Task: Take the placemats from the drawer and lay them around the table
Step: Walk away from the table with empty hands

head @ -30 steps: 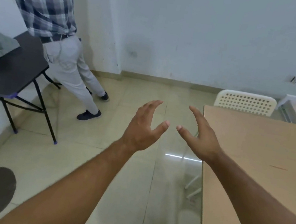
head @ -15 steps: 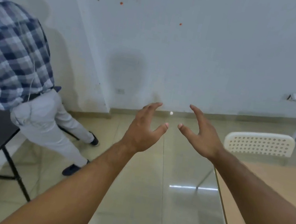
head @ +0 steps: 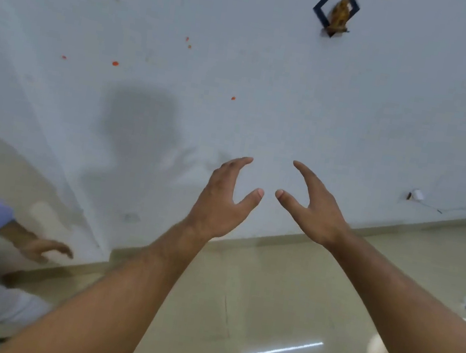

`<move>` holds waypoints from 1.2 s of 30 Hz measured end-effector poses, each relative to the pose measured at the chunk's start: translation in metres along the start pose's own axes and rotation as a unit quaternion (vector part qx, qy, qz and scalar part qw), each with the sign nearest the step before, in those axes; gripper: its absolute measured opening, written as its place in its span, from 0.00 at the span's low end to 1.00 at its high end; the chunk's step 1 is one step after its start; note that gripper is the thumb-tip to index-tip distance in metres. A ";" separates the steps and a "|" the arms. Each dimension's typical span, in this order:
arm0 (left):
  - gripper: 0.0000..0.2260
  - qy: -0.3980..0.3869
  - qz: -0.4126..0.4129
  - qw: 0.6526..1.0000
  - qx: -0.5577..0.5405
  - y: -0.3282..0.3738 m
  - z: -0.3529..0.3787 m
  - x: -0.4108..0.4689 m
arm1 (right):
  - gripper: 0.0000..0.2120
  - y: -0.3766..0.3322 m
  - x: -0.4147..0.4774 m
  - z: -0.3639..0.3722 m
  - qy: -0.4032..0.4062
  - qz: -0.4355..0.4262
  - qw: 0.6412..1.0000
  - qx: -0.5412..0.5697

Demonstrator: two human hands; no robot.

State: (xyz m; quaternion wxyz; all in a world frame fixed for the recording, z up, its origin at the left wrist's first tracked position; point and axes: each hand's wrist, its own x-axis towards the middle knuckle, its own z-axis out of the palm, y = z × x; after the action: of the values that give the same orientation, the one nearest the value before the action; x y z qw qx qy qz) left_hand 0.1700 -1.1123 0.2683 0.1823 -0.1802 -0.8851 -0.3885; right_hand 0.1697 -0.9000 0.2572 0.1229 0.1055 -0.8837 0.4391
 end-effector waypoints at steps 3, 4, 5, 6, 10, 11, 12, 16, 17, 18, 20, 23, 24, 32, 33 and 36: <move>0.27 -0.026 0.038 0.999 -0.024 -0.025 0.017 0.075 | 0.36 0.015 0.058 -0.005 0.043 0.017 0.999 -0.027; 0.27 -0.038 0.055 0.997 -0.036 -0.031 0.024 0.100 | 0.36 0.021 0.075 -0.009 0.061 0.026 0.997 -0.032; 0.26 -0.050 0.071 0.995 -0.047 -0.036 0.033 0.125 | 0.36 0.028 0.090 -0.013 0.077 0.036 0.996 -0.038; 0.26 -0.062 0.084 0.993 -0.058 -0.038 0.043 0.150 | 0.36 0.036 0.104 -0.018 0.091 0.049 0.994 -0.042; 0.26 -0.100 0.122 0.982 -0.107 -0.036 0.095 0.238 | 0.36 0.072 0.148 -0.052 0.151 0.102 0.981 -0.059; 0.25 -0.105 0.133 0.978 -0.119 -0.034 0.109 0.258 | 0.36 0.083 0.158 -0.064 0.166 0.113 0.977 -0.069; 0.25 -0.110 0.145 0.975 -0.128 -0.032 0.124 0.278 | 0.36 0.093 0.168 -0.077 0.182 0.122 0.973 -0.076; 0.25 -0.132 0.182 0.962 -0.154 -0.016 0.190 0.356 | 0.36 0.145 0.208 -0.132 0.237 0.147 0.955 -0.101; 0.25 -0.138 0.191 0.959 -0.158 -0.010 0.208 0.375 | 0.36 0.160 0.218 -0.146 0.245 0.153 0.952 -0.107; 0.25 -0.144 0.201 0.955 -0.161 -0.004 0.227 0.394 | 0.36 0.176 0.228 -0.160 0.252 0.159 0.948 -0.110; 0.25 -0.155 0.219 0.949 -0.167 0.011 0.268 0.431 | 0.36 0.210 0.249 -0.190 0.270 0.166 0.942 -0.109; 0.25 -0.180 0.229 0.940 -0.176 0.037 0.333 0.485 | 0.36 0.263 0.279 -0.236 0.294 0.184 0.933 -0.101; 0.25 -0.191 0.234 0.937 -0.178 0.046 0.355 0.501 | 0.36 0.280 0.288 -0.252 0.299 0.193 0.929 -0.097; 0.25 -0.305 0.275 0.890 -0.199 0.117 0.541 0.583 | 0.34 0.406 0.314 -0.345 0.361 0.287 0.882 -0.091; 0.25 -0.325 0.282 0.880 -0.203 0.126 0.565 0.588 | 0.34 0.423 0.313 -0.352 0.373 0.302 0.873 -0.091; 0.25 -0.384 0.305 0.843 -0.222 0.157 0.640 0.597 | 0.36 0.476 0.306 -0.368 0.405 0.342 0.843 -0.088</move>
State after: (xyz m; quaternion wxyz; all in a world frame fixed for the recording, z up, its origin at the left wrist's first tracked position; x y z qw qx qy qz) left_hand -0.3930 -0.4253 0.2378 -0.1077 -0.6118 -0.6744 -0.3990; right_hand -0.2144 -0.3469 0.2103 0.3210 -0.4021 -0.7701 0.3771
